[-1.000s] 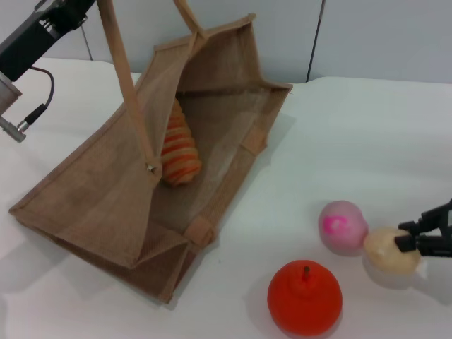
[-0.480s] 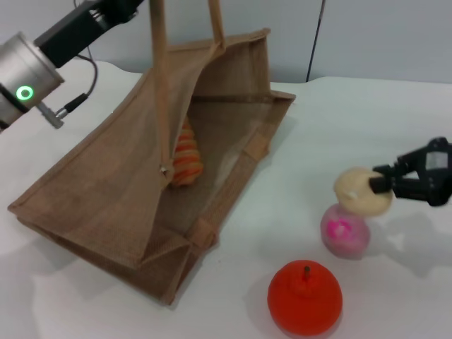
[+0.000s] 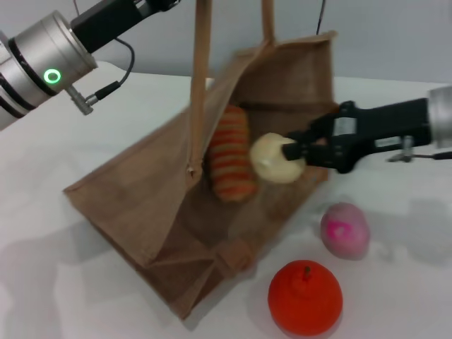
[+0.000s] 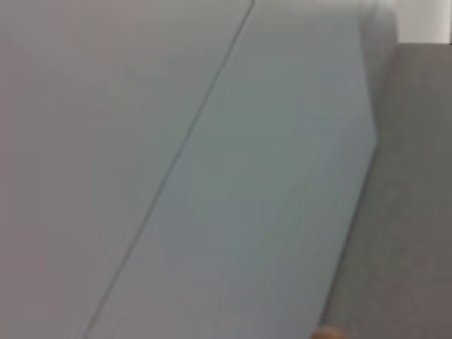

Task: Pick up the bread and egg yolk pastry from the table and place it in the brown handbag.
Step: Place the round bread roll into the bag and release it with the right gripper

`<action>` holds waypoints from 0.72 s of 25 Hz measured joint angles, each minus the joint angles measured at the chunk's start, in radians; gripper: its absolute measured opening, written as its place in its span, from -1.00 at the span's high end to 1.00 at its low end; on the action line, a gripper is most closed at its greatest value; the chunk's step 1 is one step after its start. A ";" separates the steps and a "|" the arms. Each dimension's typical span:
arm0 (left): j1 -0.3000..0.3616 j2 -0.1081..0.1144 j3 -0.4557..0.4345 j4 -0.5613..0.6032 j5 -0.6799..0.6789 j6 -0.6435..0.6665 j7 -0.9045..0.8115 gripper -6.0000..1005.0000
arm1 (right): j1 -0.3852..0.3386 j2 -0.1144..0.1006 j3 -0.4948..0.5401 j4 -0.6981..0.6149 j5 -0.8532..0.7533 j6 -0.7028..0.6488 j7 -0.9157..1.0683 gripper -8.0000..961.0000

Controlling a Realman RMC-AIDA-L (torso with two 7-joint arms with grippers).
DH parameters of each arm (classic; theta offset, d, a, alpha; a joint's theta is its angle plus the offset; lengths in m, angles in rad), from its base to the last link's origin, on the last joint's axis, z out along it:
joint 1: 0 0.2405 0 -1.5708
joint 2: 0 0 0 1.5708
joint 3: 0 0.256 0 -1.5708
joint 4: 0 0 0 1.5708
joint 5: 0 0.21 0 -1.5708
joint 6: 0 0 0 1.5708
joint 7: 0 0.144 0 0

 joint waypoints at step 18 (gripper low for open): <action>0.019 0.006 -0.015 0.006 -0.049 -0.083 -0.033 0.65 | 0.035 0.012 -0.393 0.232 0.489 0.385 -0.315 0.59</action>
